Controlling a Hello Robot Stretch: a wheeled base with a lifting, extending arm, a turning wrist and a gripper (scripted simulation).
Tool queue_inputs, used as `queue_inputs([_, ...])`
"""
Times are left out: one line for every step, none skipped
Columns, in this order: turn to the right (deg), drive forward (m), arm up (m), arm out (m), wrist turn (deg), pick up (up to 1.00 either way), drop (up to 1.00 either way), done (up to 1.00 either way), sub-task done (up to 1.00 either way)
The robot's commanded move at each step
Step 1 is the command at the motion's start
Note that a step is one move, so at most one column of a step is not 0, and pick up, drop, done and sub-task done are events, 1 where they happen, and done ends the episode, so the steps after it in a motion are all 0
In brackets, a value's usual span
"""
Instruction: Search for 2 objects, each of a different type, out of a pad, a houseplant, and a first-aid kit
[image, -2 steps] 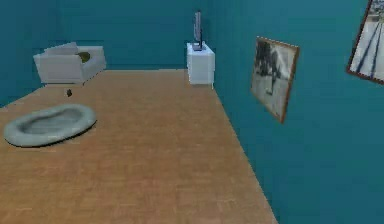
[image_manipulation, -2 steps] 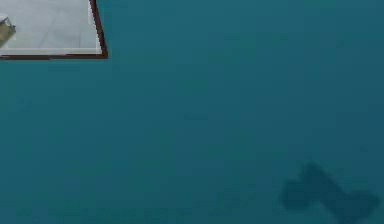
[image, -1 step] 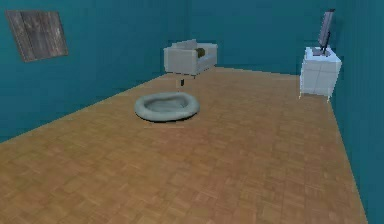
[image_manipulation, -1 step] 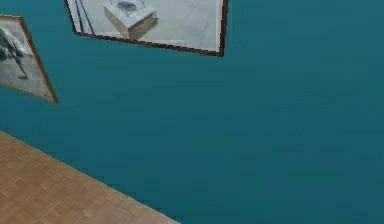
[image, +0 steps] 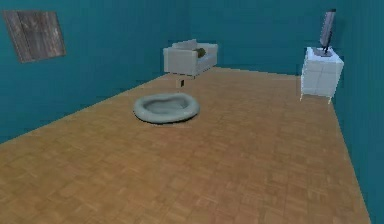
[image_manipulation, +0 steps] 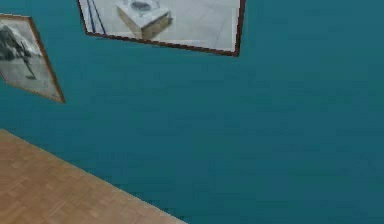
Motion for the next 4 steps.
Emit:
queue_inputs([0.0, 1.0, 0.0, 0.0, 0.0, 0.0, 0.0, 0.0, 0.0])
queue_inputs([3.0, 0.0, 0.0, 0.0, 0.0, 0.0, 0.0, 0.0, 0.0])
queue_inputs([0.0, 0.8, 0.0, 0.0, 0.0, 0.0, 0.0, 0.0, 0.0])
queue_inputs([-21.0, 0.0, 0.0, 0.0, 0.0, 0.0, 0.0, 0.0, 0.0])
